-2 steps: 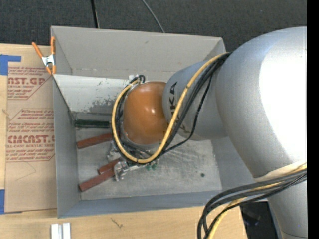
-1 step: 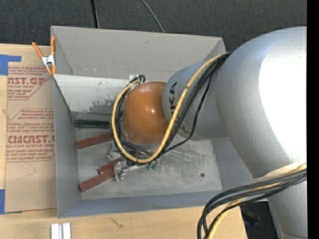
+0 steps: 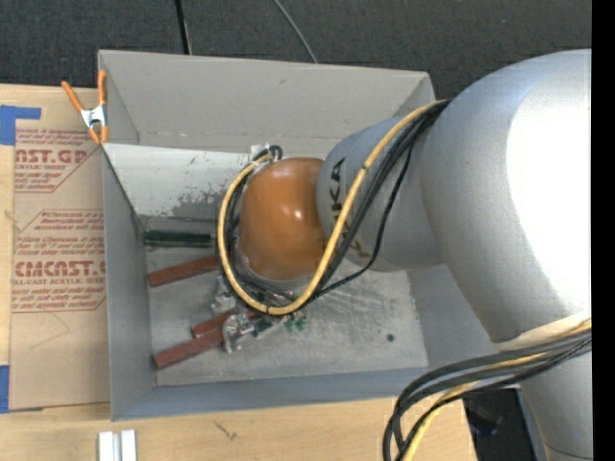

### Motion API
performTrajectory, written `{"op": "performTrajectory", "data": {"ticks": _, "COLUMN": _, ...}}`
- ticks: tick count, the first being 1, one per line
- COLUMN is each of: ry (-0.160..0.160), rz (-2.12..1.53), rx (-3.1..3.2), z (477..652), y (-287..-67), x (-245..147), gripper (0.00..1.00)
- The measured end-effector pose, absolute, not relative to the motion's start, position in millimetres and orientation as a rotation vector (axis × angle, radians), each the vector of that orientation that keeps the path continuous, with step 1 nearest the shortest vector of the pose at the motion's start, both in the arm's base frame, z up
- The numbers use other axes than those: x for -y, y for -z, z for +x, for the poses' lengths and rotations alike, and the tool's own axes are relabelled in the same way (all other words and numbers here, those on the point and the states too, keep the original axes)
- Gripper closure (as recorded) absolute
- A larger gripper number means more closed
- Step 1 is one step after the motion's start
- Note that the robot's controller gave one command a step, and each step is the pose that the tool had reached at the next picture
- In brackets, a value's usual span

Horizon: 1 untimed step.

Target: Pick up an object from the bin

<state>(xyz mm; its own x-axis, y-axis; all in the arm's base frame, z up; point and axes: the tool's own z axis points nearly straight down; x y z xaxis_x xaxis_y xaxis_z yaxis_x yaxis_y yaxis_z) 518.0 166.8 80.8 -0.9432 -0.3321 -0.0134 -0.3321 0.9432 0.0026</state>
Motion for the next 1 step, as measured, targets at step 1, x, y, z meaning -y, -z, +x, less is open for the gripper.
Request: {"op": "performTrajectory", "data": {"ticks": 1, "ry": -0.001, "rz": -0.555, "rx": -3.090, "z": 515.4, "y": -131.5, "x": -164.4, "gripper": 1.00}}
